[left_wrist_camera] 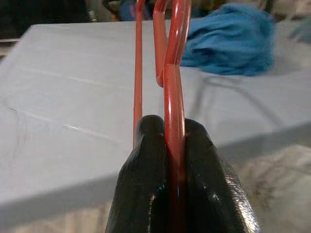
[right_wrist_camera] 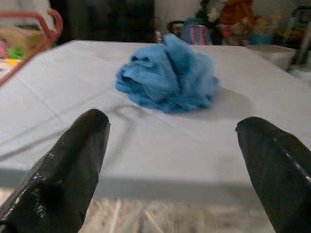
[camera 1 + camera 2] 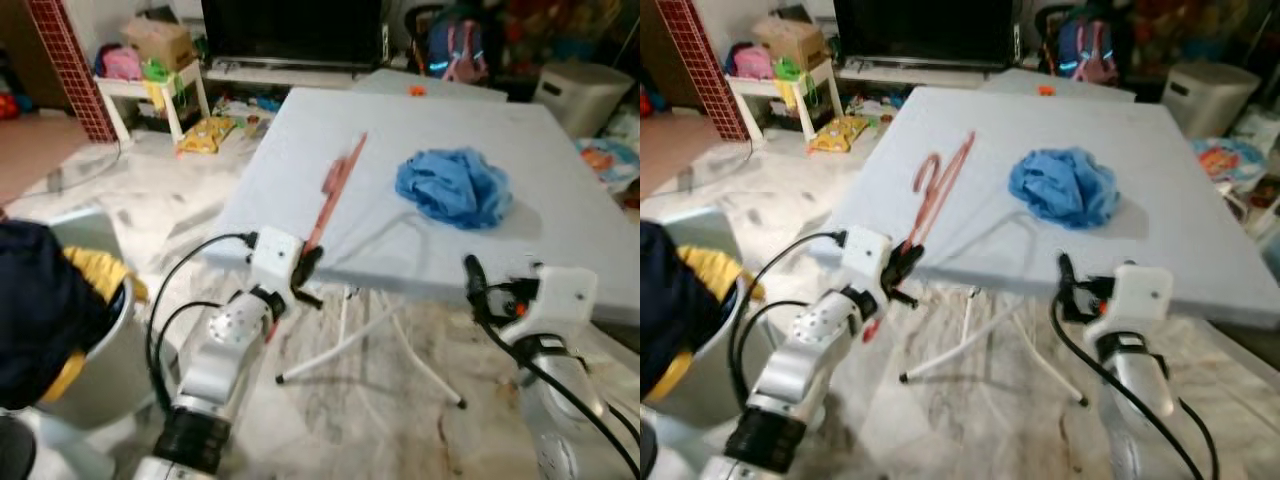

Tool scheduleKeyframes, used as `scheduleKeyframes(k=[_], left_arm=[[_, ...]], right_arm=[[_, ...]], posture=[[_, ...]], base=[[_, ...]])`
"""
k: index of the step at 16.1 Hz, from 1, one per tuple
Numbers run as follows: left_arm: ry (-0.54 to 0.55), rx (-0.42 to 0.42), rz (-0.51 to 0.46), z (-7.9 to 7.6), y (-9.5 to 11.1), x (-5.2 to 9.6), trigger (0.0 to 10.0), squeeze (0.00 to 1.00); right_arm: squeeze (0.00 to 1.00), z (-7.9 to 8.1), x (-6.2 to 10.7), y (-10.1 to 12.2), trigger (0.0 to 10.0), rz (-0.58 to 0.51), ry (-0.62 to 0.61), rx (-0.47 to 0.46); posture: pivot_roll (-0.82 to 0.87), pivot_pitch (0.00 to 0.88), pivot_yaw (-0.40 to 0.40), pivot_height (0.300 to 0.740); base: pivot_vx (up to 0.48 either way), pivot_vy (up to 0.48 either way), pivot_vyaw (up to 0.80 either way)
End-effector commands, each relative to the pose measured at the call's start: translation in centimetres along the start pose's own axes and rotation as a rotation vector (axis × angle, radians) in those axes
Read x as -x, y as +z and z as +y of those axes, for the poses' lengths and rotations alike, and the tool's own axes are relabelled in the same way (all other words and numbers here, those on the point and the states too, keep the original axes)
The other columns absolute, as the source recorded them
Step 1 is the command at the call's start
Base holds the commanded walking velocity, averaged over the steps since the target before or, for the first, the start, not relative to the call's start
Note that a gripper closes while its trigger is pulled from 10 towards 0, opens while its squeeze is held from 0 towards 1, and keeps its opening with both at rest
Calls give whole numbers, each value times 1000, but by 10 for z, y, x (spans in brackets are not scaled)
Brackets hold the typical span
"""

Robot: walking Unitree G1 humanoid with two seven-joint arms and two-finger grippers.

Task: Hang hanger

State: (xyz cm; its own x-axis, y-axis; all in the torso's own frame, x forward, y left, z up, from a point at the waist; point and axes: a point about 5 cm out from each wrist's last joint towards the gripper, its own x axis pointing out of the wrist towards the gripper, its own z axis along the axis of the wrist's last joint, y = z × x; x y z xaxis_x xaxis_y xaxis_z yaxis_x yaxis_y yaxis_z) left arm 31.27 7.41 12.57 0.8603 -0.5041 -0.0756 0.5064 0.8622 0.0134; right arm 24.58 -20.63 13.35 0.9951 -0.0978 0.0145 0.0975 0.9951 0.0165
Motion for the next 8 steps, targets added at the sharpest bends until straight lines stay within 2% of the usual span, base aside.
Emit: scheduleKeyframes(k=[1,4,6,8], left_arm=[[-7,-25,-8,1,3,1,10000,0],[-100,-92,33,-1,-7,9,10000,0],[-113,-101,79,9,-17,19,10000,0],[-115,-124,87,12,-21,25,10000,0]], right_arm=[[0,2,0,3,10000,-8,11,-2],[0,1,1,-1,10000,10,10,-3],[0,2,4,-3,10000,27,25,2],[0,-3,9,-1,10000,23,9,23]], posture=[[54,0,-43,740],[63,0,-51,740],[62,0,-50,740],[47,0,-48,740]], base=[[-319,0,0],[-331,0,0],[0,0,0],[0,0,0]])
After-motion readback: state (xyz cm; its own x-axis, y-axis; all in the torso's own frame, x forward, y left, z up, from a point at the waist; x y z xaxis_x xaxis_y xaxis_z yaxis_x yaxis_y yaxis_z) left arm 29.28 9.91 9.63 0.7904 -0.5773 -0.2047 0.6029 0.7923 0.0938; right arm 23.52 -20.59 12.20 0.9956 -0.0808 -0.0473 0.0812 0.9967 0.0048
